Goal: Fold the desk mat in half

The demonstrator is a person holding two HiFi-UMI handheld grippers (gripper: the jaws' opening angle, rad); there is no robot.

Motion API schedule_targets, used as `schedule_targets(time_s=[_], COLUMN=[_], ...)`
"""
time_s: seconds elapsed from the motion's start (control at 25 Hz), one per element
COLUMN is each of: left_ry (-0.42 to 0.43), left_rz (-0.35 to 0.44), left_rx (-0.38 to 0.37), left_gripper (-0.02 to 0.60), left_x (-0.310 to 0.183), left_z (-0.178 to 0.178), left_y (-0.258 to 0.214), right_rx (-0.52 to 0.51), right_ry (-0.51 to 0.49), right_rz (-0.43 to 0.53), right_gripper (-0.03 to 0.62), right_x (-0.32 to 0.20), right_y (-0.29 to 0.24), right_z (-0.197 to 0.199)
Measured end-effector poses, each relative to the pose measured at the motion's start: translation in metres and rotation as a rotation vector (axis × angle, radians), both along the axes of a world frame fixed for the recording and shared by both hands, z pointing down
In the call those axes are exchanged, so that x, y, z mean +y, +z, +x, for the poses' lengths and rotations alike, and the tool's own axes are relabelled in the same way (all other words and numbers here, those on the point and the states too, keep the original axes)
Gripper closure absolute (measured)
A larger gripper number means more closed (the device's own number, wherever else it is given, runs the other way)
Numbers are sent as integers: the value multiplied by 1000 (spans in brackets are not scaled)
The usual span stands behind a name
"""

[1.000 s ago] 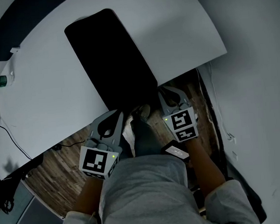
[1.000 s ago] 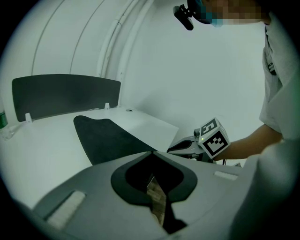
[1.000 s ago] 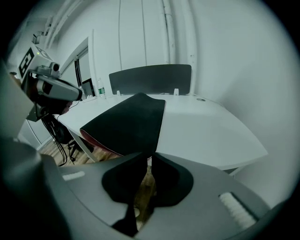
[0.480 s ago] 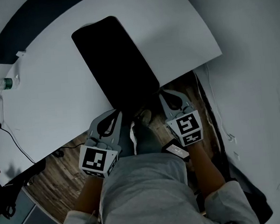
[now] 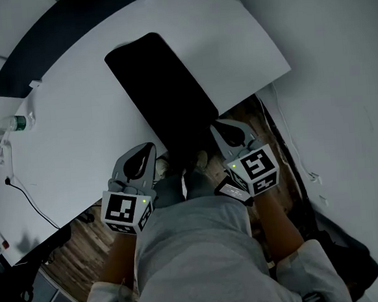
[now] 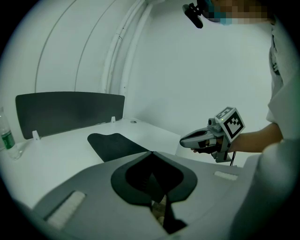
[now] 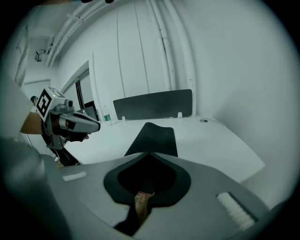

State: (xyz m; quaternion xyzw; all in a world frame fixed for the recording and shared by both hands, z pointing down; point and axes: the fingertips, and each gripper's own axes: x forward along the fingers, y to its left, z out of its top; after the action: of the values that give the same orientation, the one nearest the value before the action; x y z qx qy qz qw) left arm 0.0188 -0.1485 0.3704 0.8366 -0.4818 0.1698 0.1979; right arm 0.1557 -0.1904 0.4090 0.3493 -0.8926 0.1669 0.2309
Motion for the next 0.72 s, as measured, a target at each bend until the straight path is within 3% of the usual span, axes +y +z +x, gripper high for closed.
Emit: schedule_targets(time_s=[0.72], left_ry=[1], left_rz=[53], left_rx=[32], left_gripper=[563], left_x=[7], left_z=[-21], left_y=[-41], right_rx=[-39], right_ry=[-20], right_rz=[20], right_gripper=[589], right_x=[13], right_y=[-52], right_z=[-30])
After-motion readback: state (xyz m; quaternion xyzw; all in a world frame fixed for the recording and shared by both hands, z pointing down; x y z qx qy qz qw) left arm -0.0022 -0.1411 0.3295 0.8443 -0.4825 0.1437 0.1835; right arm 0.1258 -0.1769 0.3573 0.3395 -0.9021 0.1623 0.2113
